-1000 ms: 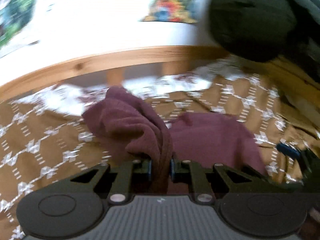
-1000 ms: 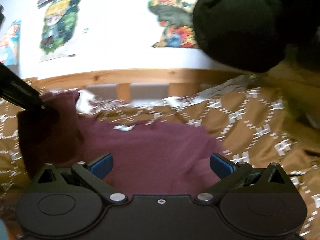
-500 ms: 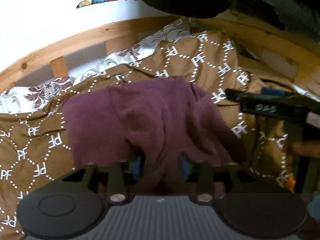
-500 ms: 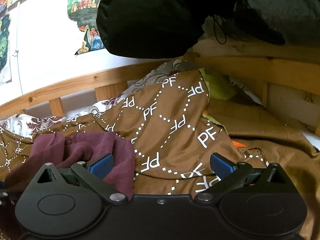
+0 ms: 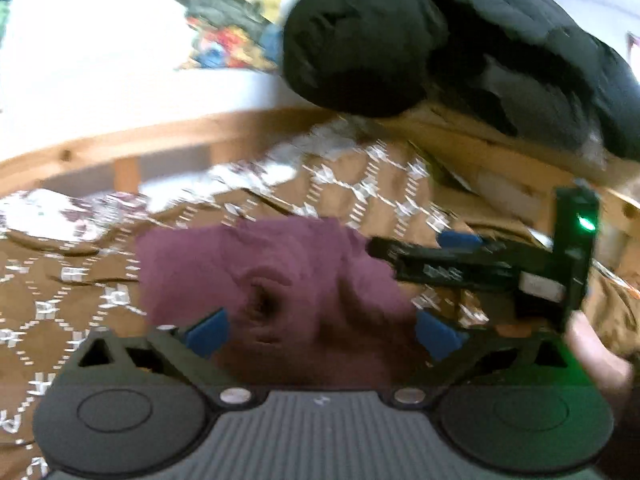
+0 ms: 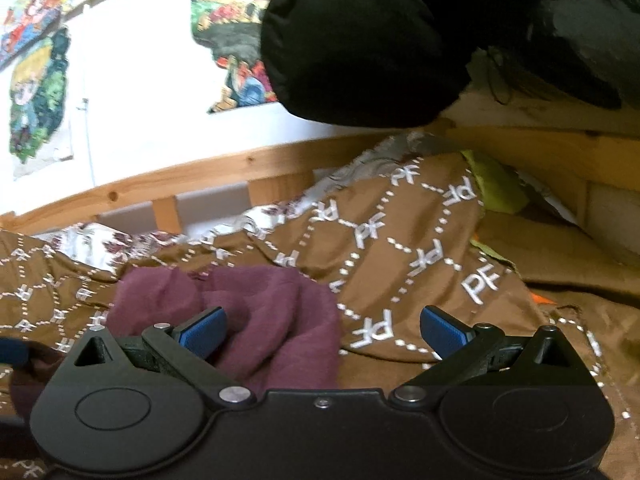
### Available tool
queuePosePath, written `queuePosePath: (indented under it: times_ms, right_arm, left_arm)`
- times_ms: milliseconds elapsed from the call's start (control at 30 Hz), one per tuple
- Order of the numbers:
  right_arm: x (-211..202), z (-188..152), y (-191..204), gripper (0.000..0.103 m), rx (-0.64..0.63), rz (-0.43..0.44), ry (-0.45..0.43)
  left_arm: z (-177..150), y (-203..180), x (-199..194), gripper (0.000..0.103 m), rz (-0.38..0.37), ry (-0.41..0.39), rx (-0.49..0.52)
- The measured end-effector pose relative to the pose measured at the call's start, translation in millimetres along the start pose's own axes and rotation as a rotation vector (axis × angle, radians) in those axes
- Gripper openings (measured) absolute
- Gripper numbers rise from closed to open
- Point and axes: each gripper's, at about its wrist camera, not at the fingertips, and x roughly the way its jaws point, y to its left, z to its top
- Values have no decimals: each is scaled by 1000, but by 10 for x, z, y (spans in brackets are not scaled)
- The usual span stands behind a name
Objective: Fold small clothes
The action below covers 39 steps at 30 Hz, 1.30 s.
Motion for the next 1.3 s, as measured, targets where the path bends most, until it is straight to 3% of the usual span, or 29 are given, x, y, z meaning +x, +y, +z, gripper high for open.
queuePosePath:
  times_ms: [133,333,467,567,633,767,833,967,1133,1200,1300]
  right_arm:
    - [-39,-11,93,102,42,132,-22]
    - [44,4,287,102,114,328,22]
    - [207,27,444,102,119,388,103]
    - [390,-22,519,102,145,364,210]
    - [463,-69,528,102,172,377,264]
    - [535,-97,508,102,255,460,281]
    - [593,-96,484,102,317,483,291]
    - [678,-125,404,101,419,454,318]
    - [638,-189,471,73,334,321,324]
    - [619,-204,452,49,350,331,319]
    - [583,-185,436,22,342,341,292]
  left_arm:
    - [-62,121,39,102,109,42,-35]
    - [-230,246,206,102,186,170,-64]
    - [-326,192,298,102,234,226,0]
    - [-378,115,327,102,261,258,74]
    - [-387,68,358,92,252,277,101]
    - [-402,30,371,74,288,278,132]
    - [-399,18,350,57,305,271,137]
    - [-386,36,317,39,323,257,126]
    - [-394,-6,288,29,310,237,141]
    - [-406,-37,271,27,305,225,158]
    - [-396,-73,242,25,287,205,165]
